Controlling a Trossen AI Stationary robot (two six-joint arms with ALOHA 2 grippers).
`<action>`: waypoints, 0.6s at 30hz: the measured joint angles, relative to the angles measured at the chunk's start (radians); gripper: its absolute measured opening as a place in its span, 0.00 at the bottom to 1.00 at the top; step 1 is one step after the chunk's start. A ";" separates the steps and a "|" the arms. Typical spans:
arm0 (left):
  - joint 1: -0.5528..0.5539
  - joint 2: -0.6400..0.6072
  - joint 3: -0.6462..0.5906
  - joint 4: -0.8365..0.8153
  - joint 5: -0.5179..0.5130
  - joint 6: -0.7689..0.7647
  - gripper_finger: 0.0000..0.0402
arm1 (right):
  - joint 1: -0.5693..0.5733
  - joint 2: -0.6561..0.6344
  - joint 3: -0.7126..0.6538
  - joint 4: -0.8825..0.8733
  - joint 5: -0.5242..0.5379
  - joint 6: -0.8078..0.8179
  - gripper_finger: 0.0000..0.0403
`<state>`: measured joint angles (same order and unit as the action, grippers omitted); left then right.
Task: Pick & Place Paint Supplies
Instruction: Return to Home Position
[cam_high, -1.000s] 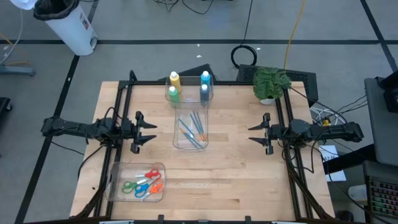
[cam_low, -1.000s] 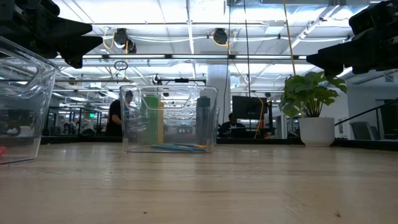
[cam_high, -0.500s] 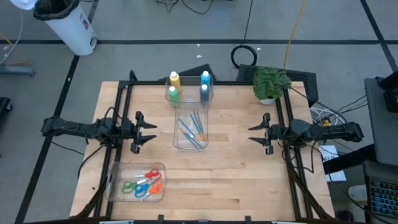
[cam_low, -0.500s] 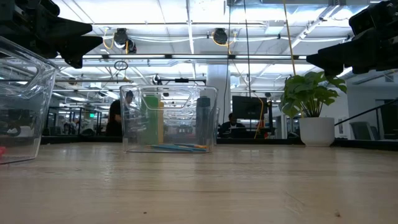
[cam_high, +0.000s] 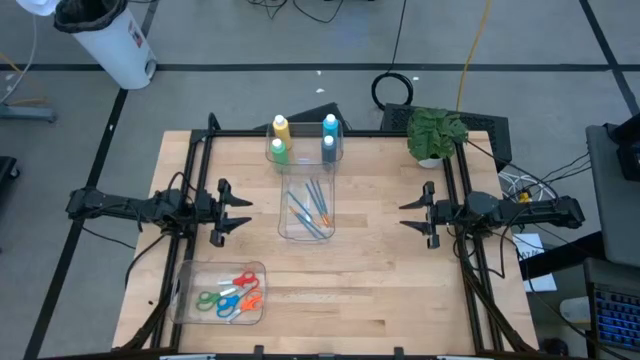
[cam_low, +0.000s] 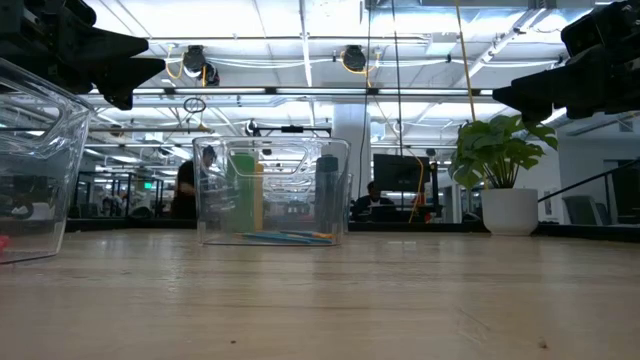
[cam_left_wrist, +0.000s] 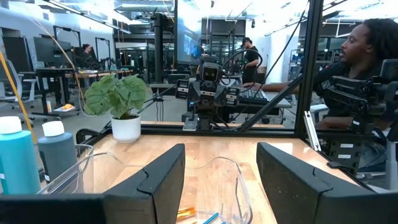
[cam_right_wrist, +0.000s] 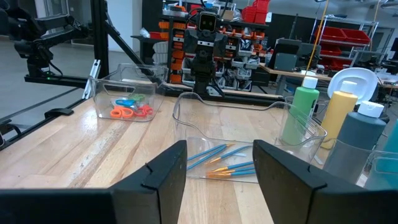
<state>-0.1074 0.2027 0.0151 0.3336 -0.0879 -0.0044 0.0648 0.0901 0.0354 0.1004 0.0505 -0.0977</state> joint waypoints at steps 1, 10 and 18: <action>0.000 0.000 0.000 0.000 0.000 0.000 0.52 | 0.000 0.000 0.000 0.000 0.000 0.000 0.44; 0.000 0.000 0.000 0.000 0.000 0.000 0.52 | 0.000 0.000 0.000 0.000 0.000 0.000 0.43; 0.000 0.000 0.000 0.000 0.000 0.000 0.52 | 0.000 0.000 0.000 0.000 0.000 0.000 0.44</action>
